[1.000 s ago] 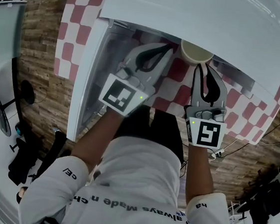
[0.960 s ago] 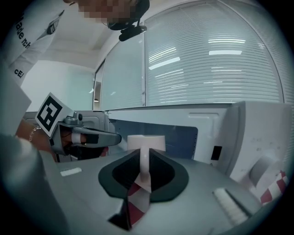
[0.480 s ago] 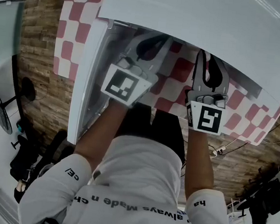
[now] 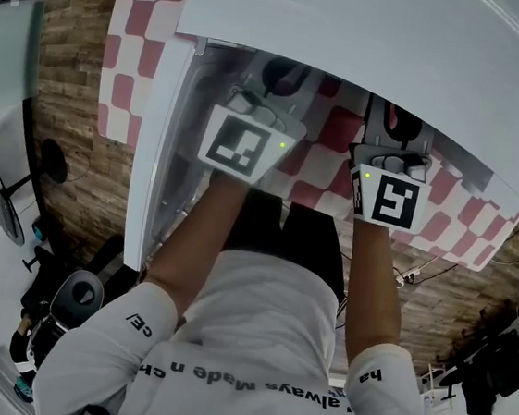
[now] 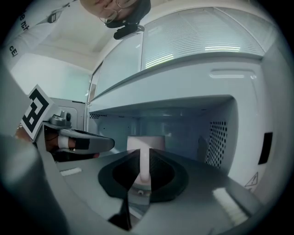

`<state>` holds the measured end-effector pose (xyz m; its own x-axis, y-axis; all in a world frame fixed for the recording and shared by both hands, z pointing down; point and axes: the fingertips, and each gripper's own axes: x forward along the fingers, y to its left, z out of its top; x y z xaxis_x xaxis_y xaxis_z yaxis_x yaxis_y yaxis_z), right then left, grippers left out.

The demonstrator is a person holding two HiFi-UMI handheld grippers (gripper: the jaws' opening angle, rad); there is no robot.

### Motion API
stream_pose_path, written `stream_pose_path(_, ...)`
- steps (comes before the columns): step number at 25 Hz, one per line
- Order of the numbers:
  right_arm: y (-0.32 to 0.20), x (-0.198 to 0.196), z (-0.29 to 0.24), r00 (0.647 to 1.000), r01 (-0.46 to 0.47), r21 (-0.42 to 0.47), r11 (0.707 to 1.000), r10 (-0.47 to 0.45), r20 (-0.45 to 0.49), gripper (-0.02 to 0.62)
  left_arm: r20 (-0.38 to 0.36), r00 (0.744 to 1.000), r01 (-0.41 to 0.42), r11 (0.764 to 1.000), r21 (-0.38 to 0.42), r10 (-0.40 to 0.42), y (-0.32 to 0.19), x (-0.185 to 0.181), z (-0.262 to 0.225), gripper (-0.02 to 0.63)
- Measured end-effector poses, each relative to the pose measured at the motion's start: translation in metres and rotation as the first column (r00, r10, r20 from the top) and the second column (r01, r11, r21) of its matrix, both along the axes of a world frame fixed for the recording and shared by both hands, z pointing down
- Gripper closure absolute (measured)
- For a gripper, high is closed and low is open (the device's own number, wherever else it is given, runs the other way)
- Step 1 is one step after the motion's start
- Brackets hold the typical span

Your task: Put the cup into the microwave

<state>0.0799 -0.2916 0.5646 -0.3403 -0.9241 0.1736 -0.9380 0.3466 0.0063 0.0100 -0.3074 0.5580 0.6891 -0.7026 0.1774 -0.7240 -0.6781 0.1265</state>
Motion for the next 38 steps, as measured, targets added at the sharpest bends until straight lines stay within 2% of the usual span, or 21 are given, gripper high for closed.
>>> stream_pose_path(19,-0.015,-0.001,0.016,1.0,0.003,0.019,1.0,-0.003,0.006,0.554,0.023,1.0,0.0,1.0,0.028,-0.001,-0.016,0.012,0.017,0.603)
stream_pose_path(30,-0.01,0.001,0.024,1.0,0.006,0.014,1.0,-0.006,0.002,0.551,0.034,0.999,0.006,1.0,0.003,-0.006,-0.009,0.012,0.021,0.603)
stream_pose_path(35,-0.004,0.002,0.038,0.999,0.035,-0.041,0.999,-0.036,-0.013,0.544,0.037,0.999,0.003,1.0,-0.01,-0.003,-0.002,0.014,0.02,0.603)
stream_pose_path(38,-0.002,0.003,0.038,0.999,0.041,-0.057,0.998,-0.041,-0.006,0.501,0.048,0.999,0.002,1.0,-0.019,-0.001,0.003,0.013,0.02,0.603)
